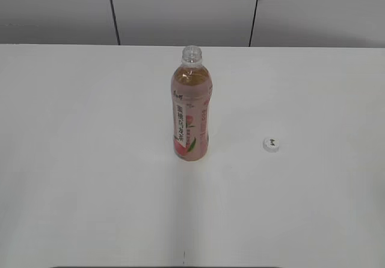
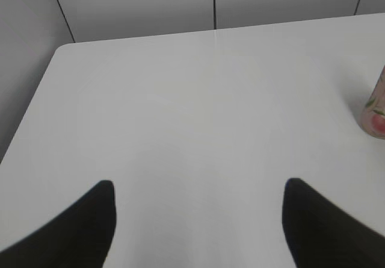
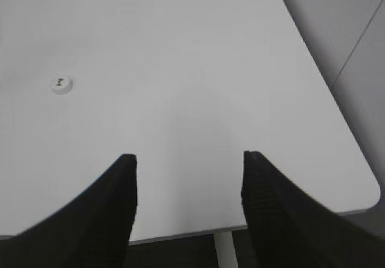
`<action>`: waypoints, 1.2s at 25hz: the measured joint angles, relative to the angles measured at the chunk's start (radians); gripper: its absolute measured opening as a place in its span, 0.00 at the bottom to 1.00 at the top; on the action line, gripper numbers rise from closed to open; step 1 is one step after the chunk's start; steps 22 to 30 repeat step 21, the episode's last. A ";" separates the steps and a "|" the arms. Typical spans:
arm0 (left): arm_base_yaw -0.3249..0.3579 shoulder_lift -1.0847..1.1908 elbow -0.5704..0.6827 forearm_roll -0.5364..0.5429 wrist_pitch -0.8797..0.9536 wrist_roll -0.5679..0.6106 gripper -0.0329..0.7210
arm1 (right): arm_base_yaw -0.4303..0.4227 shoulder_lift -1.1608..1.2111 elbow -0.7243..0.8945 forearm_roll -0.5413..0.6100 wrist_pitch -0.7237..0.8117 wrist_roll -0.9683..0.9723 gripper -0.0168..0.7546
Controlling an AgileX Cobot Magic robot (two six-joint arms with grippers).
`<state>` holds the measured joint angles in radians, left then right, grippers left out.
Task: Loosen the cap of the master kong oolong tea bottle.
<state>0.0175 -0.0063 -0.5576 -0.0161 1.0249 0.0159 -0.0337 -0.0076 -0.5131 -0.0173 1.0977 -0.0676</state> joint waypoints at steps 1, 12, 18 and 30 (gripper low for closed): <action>0.001 0.000 0.000 0.000 0.000 0.000 0.73 | -0.018 0.000 0.000 0.000 0.000 0.000 0.57; -0.011 0.000 0.000 0.000 0.000 0.000 0.73 | -0.053 0.000 0.000 0.000 0.000 0.001 0.57; -0.011 0.000 0.000 0.000 0.000 0.000 0.73 | -0.053 0.000 0.000 0.000 0.000 0.001 0.57; -0.011 0.000 0.000 0.000 0.000 0.000 0.73 | -0.053 0.000 0.000 0.001 0.000 0.001 0.57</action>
